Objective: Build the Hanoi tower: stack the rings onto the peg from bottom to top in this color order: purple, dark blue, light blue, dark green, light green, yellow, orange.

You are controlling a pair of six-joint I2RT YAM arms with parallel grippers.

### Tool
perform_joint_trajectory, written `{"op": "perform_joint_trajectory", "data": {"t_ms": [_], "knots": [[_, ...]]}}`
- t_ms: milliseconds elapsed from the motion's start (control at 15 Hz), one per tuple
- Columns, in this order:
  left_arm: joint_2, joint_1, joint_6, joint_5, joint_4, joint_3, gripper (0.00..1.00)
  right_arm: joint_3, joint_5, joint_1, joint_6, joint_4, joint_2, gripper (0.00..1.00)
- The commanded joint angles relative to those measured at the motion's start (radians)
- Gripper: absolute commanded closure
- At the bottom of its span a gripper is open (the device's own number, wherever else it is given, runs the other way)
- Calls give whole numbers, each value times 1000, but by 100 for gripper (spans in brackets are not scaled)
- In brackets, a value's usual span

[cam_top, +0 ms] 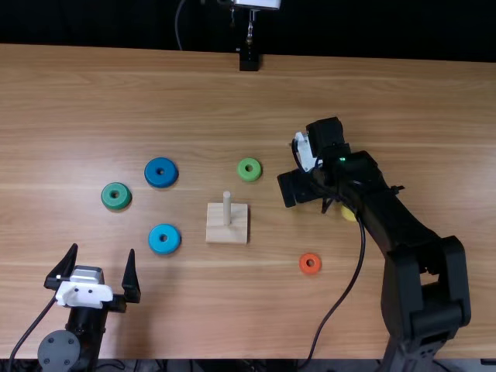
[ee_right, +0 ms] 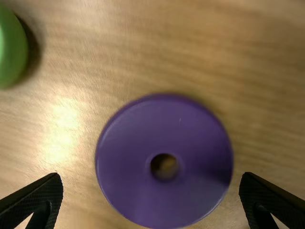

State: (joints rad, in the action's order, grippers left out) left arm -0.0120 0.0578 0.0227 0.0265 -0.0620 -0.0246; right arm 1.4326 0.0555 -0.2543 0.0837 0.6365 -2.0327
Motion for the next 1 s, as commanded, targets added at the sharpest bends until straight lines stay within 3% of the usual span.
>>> {"op": "perform_joint_trajectory", "data": {"t_ms": [0, 933], "knots": [[12, -7, -12, -4, 5, 25, 0, 37, 2, 4, 1, 7, -37, 0], [12, -6, -10, -4, 5, 25, 0, 92, 2, 3, 1, 7, -87, 0]]}}
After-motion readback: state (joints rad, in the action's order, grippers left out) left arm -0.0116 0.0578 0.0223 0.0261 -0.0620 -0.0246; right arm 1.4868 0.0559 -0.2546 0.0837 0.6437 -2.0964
